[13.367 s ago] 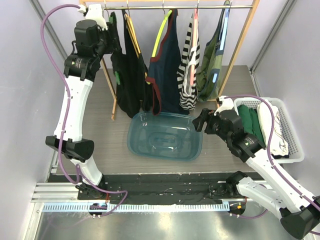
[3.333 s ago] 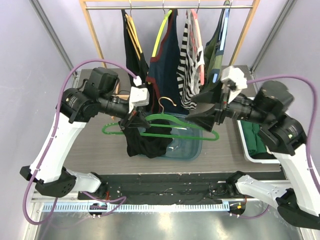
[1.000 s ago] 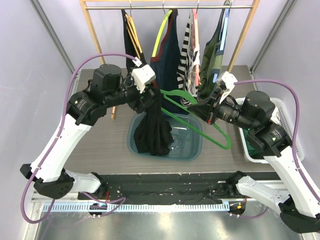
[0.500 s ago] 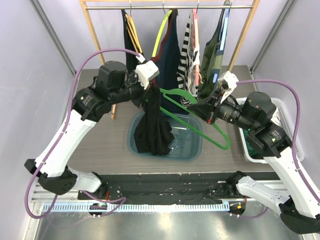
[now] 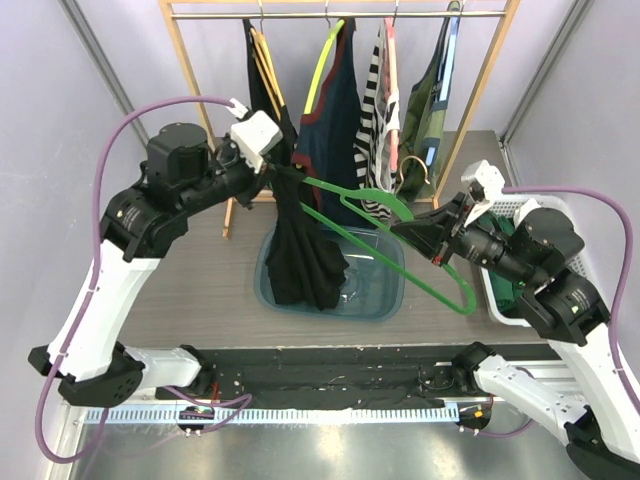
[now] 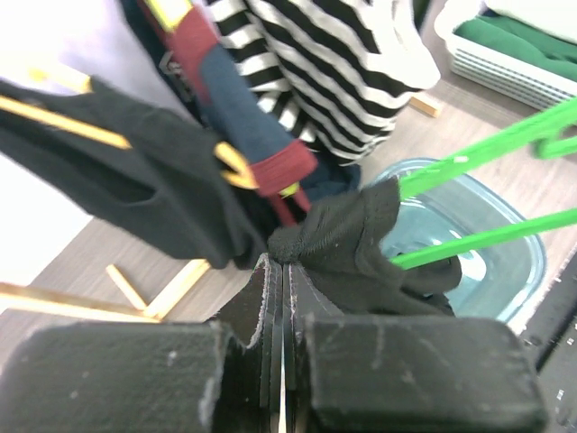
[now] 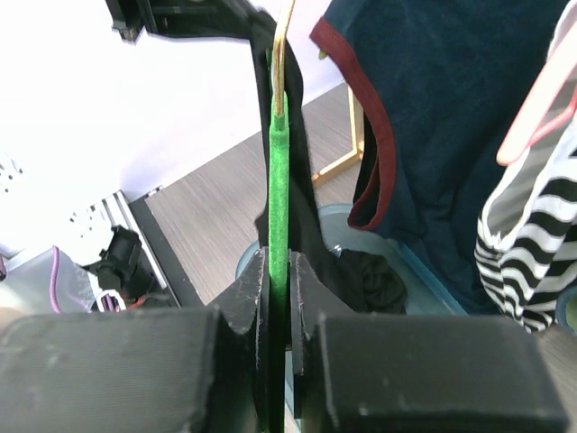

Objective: Remove the tank top from the hanger

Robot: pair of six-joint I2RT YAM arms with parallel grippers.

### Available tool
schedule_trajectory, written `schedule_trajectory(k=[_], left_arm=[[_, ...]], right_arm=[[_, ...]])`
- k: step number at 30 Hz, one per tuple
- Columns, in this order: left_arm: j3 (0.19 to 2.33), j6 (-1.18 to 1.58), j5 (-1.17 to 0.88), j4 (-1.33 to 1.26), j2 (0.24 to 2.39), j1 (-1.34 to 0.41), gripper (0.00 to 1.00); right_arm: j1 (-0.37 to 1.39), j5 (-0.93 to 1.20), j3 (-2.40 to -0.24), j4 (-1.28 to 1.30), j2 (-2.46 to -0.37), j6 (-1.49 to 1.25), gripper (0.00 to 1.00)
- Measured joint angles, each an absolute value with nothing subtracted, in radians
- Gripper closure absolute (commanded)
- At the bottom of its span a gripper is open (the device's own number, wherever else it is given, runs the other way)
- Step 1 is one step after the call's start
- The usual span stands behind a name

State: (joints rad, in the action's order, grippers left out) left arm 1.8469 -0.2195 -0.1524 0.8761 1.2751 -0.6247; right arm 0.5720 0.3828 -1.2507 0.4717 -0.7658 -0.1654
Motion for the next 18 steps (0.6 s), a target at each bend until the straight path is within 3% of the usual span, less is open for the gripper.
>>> schedule_trajectory(k=[11, 18], left_arm=[[1.858, -0.242, -0.055, 0.861, 1.278, -0.602, 1.0], [2.098, -0.208, -0.163, 0.863, 1.466, -0.643, 1.0]], right_arm=[[0.572, 0.352, -1.317, 0.702, -0.686, -0.126, 0.99], [0.572, 0.259, -1.491, 0.759, -0.604, -0.099, 0.99]])
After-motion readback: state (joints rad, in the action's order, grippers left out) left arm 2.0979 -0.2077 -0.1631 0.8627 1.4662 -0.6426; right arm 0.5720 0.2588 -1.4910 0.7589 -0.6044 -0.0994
